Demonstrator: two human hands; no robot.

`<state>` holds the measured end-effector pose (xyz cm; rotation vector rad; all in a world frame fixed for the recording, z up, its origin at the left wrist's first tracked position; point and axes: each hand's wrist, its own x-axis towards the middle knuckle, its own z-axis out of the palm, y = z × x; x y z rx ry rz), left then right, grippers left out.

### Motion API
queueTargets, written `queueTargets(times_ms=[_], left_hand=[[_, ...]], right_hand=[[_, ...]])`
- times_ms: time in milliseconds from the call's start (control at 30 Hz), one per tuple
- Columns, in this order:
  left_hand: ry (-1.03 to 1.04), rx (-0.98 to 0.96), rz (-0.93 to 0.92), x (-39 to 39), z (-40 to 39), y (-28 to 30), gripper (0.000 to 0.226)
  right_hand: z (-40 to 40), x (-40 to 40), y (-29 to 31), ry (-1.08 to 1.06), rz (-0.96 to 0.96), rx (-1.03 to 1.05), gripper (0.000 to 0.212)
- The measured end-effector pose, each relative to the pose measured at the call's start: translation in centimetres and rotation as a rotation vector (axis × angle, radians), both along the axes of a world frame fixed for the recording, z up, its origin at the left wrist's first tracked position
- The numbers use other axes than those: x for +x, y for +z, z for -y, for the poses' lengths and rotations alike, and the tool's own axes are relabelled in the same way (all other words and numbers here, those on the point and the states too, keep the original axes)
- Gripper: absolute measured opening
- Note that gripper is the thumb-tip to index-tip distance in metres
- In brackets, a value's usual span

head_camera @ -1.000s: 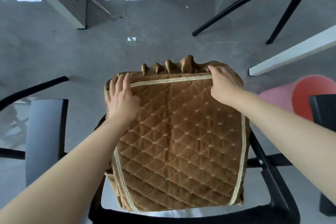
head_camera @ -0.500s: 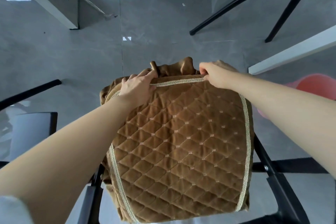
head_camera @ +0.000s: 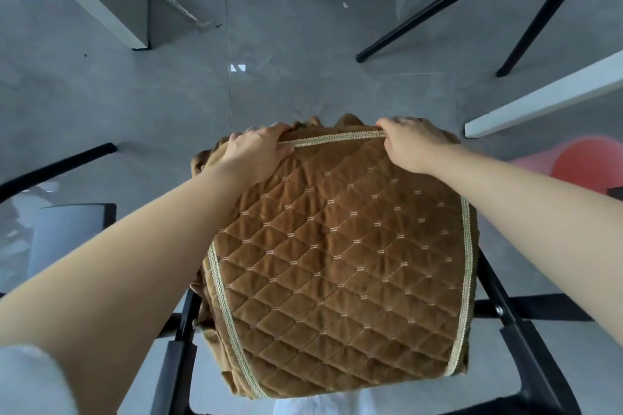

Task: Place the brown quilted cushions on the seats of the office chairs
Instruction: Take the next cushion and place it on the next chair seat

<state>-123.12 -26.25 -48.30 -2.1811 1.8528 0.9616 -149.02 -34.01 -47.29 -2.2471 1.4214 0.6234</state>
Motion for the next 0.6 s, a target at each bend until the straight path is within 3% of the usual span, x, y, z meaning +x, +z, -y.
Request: queueTargets(times_ms=[267, 467, 600], left_hand=[[0.141, -0.112, 0.092, -3.1, -3.5, 0.0, 0.055], [0.127, -0.012, 0.075, -3.9, -9.1, 2.4, 0.063], [0.286, 0.079, -0.078, -6.2, -15.0, 6.4, 0.059]], right_hand=[[-3.3, 0.1, 1.2, -0.12, -0.005, -0.14, 0.048], [-8.1, -1.0, 3.7, -0.087, -0.023, 0.018, 0.057], [-12.6, -1.2, 7.4, -0.074, 0.075, 0.149, 0.051]])
